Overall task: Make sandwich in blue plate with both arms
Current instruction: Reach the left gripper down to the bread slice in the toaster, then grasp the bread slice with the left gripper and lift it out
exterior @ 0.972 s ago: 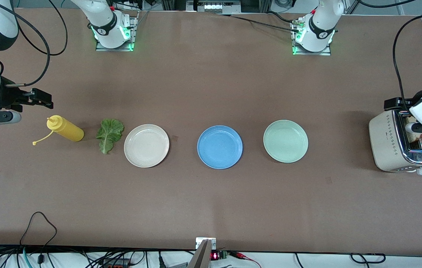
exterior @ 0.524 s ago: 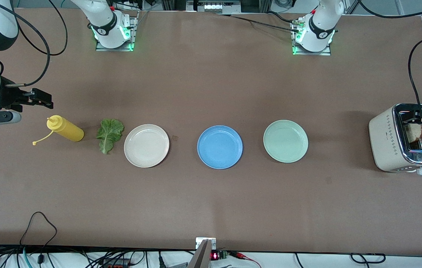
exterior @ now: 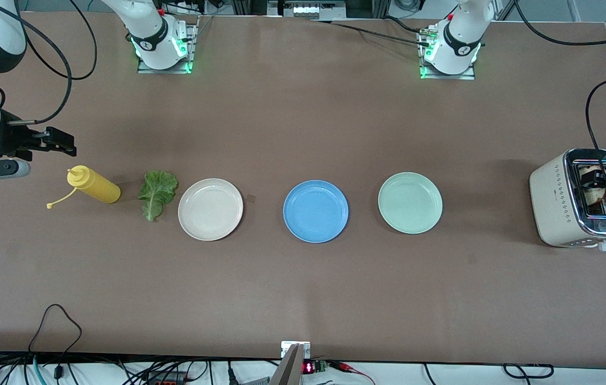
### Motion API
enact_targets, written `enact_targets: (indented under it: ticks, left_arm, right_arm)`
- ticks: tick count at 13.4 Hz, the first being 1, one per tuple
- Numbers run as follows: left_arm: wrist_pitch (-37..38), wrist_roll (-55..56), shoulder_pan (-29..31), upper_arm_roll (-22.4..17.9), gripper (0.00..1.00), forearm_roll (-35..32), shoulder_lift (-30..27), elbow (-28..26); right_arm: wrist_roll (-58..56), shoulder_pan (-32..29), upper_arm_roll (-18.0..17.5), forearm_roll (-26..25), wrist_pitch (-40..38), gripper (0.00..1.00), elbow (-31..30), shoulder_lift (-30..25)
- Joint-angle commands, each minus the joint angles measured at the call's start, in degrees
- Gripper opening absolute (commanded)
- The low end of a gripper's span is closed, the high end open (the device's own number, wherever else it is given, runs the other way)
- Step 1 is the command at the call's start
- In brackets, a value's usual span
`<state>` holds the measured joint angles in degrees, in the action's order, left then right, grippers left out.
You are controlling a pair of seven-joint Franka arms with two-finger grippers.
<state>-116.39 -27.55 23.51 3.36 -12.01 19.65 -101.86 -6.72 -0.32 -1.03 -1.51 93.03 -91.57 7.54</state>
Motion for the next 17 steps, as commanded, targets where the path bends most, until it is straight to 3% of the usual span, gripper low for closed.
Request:
enact_targets:
  ticks: [1,3,5,9,12,14,17]
  left_arm:
    - [0.1,-1.6,0.9,1.2,0.25,-1.1,-0.6,-0.5]
    - [4.2,-1.4,0.7,1.5,0.06,-1.1,-0.8,0.4]
    - [4.4,-0.8,0.6,1.6,0.02,-0.6,-0.9,1.0]
    - [6.3,-1.3,0.5,2.4,0.01,-0.7,-3.2,4.2]
    - [20.8,-0.8,0.3,5.2,0.01,-0.9,-3.2,13.9]
    - [27.8,-0.8,0.2,9.0,0.01,-1.3,-3.2,19.5]
    - [31.0,-1.0,-0.6,15.3,0.01,-1.1,-3.0,20.6]
  right_arm:
    - [0.5,-0.8,-0.9,0.0,-0.2,1.0,0.0,-0.3]
    - [0.5,-0.8,-0.9,0.0,-0.2,1.0,0.0,-0.3]
    - [0.5,-0.8,-0.9,0.0,-0.2,1.0,0.0,-0.3]
    - [0.5,-0.8,-0.9,0.0,-0.3,1.0,0.0,-0.3]
    - [0.5,-0.8,-0.9,-0.1,-0.2,1.0,0.0,-0.3]
    - [0.5,-0.8,-0.9,0.0,-0.2,1.0,0.0,-0.3]
    - [0.5,-0.8,-0.9,0.0,-0.3,1.0,0.0,-0.3]
